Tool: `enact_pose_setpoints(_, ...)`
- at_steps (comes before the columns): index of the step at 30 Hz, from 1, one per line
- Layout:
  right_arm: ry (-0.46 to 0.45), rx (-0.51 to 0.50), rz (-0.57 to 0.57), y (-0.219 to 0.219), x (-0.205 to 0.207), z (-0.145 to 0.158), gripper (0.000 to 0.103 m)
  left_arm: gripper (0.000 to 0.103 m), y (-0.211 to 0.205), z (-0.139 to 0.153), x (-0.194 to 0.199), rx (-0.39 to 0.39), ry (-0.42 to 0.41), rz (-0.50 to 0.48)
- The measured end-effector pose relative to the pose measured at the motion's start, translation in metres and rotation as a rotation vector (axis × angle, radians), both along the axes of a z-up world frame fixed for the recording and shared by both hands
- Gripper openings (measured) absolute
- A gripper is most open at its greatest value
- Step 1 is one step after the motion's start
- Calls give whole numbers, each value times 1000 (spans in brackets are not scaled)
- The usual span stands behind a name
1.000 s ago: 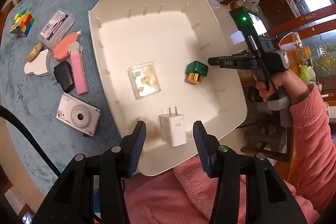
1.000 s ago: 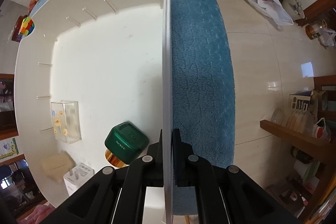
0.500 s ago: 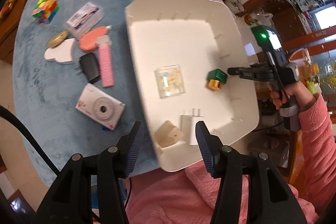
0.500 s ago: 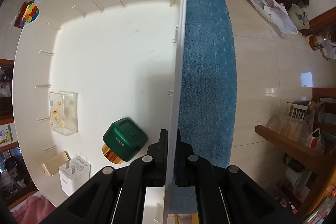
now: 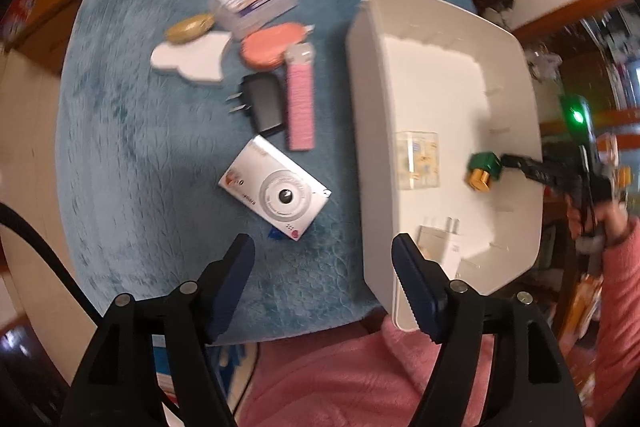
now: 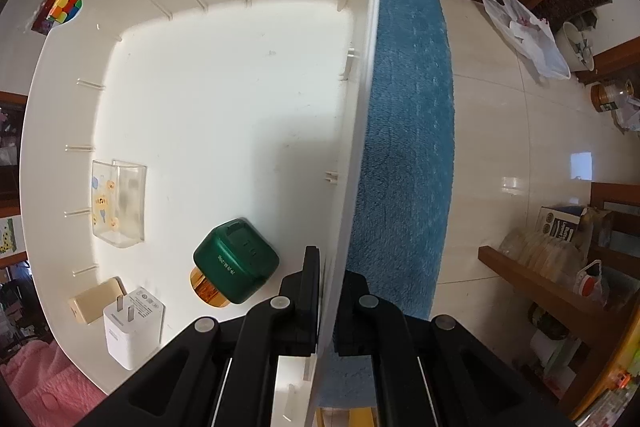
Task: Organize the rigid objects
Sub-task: 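Withdraw the left gripper from the tray toward the white boxy device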
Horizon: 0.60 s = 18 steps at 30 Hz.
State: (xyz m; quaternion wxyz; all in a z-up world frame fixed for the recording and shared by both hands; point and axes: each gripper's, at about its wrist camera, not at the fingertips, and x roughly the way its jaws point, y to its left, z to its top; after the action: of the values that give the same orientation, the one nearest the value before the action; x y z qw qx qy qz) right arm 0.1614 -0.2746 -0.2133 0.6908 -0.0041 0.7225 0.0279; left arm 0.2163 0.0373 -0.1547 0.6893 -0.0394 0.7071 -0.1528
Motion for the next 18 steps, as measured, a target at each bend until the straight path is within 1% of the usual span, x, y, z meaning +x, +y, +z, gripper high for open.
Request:
enact_pose_setpoints(2, 1, -3, 4, 1, 0, 0, 5, 74, 6, -8, 5, -11, 33, 45)
enact_pose_setpoints(4, 2, -10, 10, 1, 1, -1, 4, 74, 14, -20, 10, -25, 80, 116)
enact_pose_setpoints(7, 0, -24, 26, 4, 1, 0, 5, 74, 21, -30, 16, -72, 125, 199)
enact_pose_setpoints(9, 5, -17, 21, 3, 0, -1, 4, 76, 23, -38, 21, -71, 151, 247)
enact_pose_setpoints(13, 9, -4, 11, 1, 1, -1, 4, 77, 22, -53, 28, -41, 170, 284)
enact_pose_setpoints(18, 11, -8, 15, 1, 1, -1, 5, 77, 18, -76, 32, -44, 221, 345)
